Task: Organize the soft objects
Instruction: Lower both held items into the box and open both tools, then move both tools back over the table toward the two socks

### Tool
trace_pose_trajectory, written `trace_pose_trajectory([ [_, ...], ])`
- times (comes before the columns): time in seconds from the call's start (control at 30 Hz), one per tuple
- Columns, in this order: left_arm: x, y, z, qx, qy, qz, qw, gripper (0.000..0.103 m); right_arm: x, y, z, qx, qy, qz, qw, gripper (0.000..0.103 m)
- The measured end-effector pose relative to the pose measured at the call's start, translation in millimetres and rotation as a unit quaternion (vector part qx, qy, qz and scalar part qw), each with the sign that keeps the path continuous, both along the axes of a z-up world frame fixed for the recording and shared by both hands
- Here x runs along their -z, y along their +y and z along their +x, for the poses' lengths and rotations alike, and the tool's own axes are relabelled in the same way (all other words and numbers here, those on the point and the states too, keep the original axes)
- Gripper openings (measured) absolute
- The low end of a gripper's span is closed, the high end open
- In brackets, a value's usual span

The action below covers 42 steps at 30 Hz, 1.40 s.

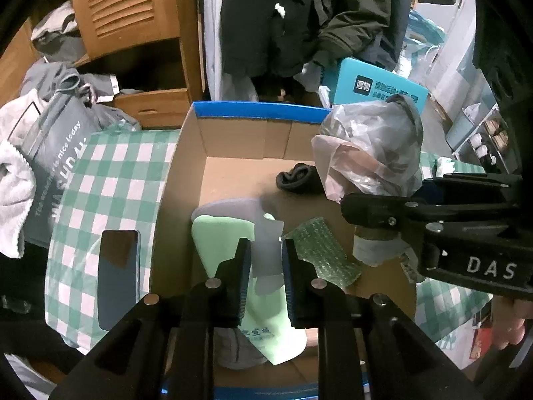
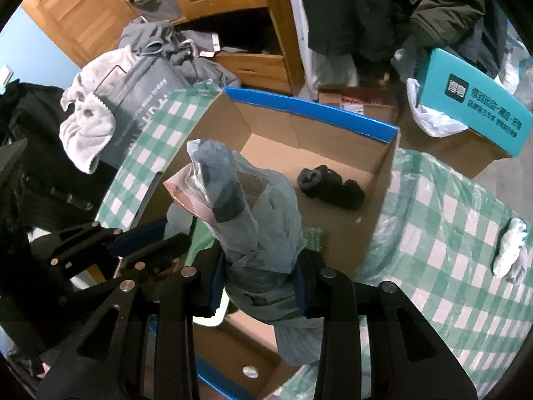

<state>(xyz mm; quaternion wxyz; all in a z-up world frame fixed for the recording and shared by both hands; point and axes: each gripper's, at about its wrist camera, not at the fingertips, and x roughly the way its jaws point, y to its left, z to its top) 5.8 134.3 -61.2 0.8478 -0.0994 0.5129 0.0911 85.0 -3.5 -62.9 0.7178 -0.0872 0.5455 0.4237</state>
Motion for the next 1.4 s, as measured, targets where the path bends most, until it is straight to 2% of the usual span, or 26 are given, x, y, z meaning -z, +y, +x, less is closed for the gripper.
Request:
trace_pose_trajectory([
  [0.07, 1, 2, 0, -0.003, 0.002, -0.001, 1.0000, 0.024, 0, 2, 0, -0.002, 0.000, 0.001, 1.000, 0.038],
  [0.13, 1, 5, 0, -0.008, 0.001, 0.004, 1.0000, 0.037, 0, 3, 0, -0.003, -0.006, -0.003, 1.000, 0.044],
  [0.17, -1, 5, 0, -0.011, -0.001, 0.009, 0.9999, 0.039, 0, 4, 0, 0.000, -0.010, -0.006, 1.000, 0.052],
  [0.2, -2, 6, 0, -0.011, -0.004, 0.011, 0.9999, 0.042, -1, 4, 0, 0.002, -0.011, -0.005, 1.000, 0.055],
  [0.33, -3, 8, -1, -0.015, -0.005, 0.016, 0.9997, 0.051, -2, 3, 3, 0.006, -0.012, -0.006, 1.000, 0.055],
  [0.47, -4, 8, -1, -0.018, -0.006, 0.014, 0.9997, 0.054, -3, -5, 6, 0.015, -0.015, -0.008, 1.000, 0.061],
  [0.53, -6, 5, 0, -0.016, -0.009, 0.016, 0.9997, 0.060, -3, -9, 8, 0.019, -0.015, -0.009, 1.000, 0.062],
  [0.73, -8, -5, 2, -0.004, -0.010, 0.018, 0.9998, 0.060, -5, -26, 13, 0.035, -0.017, -0.011, 0.999, 0.062],
  [0.8, -8, -8, 3, 0.000, -0.009, 0.020, 0.9998, 0.060, -6, -32, 15, 0.041, -0.019, -0.012, 0.999, 0.066],
  [1.2, -13, -35, 9, 0.023, -0.010, 0.023, 0.9994, 0.062, -5, -74, 22, 0.070, -0.039, -0.033, 0.996, 0.066],
  [1.4, -17, -57, 13, 0.043, -0.012, 0.038, 0.9983, 0.067, -4, -101, 27, 0.089, -0.045, -0.036, 0.994, 0.067],
])
